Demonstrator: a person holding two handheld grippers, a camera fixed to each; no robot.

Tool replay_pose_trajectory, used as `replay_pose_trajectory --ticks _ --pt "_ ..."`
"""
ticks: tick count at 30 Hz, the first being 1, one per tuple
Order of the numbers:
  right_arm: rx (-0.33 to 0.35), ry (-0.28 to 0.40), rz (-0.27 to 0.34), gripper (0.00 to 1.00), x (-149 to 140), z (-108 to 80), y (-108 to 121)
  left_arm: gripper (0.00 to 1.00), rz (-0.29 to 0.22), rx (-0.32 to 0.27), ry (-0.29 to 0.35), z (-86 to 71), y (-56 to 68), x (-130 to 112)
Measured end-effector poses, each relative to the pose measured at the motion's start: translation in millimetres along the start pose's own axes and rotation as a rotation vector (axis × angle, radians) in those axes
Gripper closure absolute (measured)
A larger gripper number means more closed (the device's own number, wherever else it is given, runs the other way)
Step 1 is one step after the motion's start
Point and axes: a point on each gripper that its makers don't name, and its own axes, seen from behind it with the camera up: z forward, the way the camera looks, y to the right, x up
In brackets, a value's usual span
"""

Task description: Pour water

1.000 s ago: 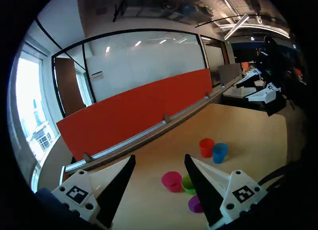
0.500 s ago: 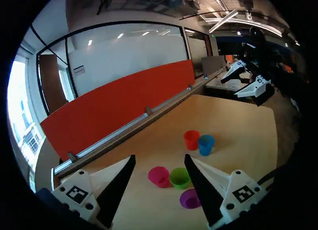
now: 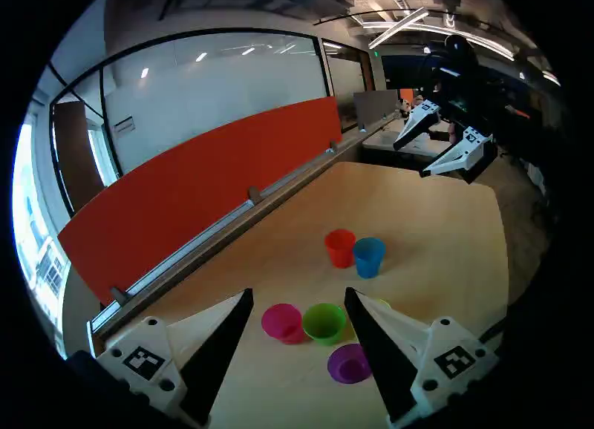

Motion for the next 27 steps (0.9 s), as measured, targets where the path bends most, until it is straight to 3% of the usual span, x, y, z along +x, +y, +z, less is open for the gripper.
replay_pose_trajectory --ticks 20,27 --pt "0.039 -0.055 -0.01 0.0 -17 24.5 0 0.09 0.026 -0.095 -0.097 37.8 9.6 -34" --pt "0.052 -0.077 -0.003 0.0 -27 34.9 2 0.09 0.046 -0.147 -0.15 52.7 19.6 -52"
